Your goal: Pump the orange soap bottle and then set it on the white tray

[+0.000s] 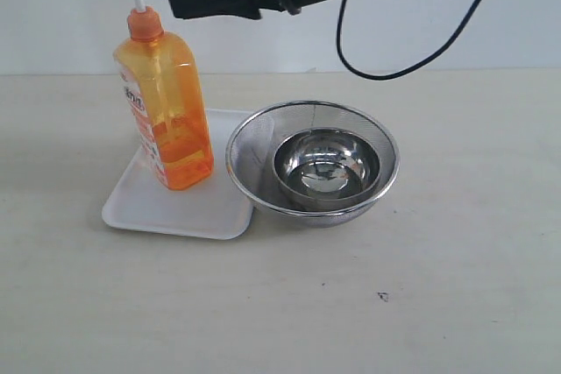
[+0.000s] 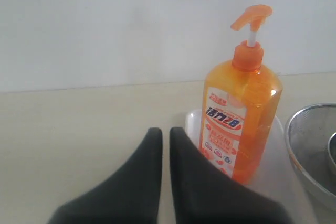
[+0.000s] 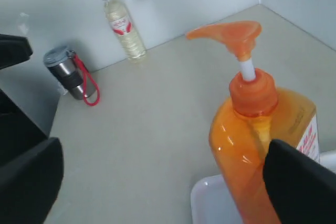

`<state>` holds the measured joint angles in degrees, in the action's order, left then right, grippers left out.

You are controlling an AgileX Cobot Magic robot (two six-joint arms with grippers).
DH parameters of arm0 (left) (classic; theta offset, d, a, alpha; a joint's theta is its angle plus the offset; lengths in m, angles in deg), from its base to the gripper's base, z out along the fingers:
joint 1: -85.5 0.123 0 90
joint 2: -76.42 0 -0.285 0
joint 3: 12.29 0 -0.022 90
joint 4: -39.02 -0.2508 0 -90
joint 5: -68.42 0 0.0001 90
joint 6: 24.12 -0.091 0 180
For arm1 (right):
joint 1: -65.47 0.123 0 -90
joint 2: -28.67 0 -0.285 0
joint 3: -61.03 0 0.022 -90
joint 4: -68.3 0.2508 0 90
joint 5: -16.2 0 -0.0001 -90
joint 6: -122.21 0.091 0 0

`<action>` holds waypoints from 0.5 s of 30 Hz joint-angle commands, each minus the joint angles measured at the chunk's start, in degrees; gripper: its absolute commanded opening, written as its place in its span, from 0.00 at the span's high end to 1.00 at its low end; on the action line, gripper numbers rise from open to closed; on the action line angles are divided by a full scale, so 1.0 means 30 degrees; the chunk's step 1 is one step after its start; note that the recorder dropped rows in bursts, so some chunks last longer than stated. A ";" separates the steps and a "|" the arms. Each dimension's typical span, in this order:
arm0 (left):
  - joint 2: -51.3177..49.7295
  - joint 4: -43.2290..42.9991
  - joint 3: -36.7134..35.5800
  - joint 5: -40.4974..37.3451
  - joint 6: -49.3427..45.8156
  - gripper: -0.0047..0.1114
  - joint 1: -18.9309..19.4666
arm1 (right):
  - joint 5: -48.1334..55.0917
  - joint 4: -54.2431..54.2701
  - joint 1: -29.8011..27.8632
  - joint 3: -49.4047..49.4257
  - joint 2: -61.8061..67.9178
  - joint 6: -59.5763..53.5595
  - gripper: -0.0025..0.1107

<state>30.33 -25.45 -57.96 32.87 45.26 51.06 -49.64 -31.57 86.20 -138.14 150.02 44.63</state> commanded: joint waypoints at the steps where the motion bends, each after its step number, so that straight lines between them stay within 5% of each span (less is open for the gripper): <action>1: 0.0056 -0.0650 -0.0111 0.1592 -0.0005 0.92 0.0055 | -0.1375 -0.0023 -0.0980 -0.0091 -0.0314 0.0193 0.40; 4: -0.0380 -0.0820 -0.0111 0.2177 0.0342 0.92 0.0055 | -0.1375 -0.0023 -0.1027 -0.0091 -0.0314 0.0193 0.72; 5: -0.0946 -0.0976 -0.0111 0.2655 0.0643 0.92 0.0055 | -0.1375 -0.0023 -0.0990 -0.0091 -0.0314 0.0331 0.98; 9: -0.2663 -0.2579 -0.0111 0.3061 0.1407 0.92 0.0055 | -0.1375 -0.0023 -0.0990 -0.0091 -0.0314 0.0366 0.97; 15: -0.8043 -1.1824 -0.0111 0.1127 1.3259 0.92 0.0055 | -0.1375 -0.0023 -0.0614 -0.0091 -0.0314 0.0697 0.97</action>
<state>9.05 -53.76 -57.96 38.25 74.05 51.06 -53.29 -31.92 84.30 -138.14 149.95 46.37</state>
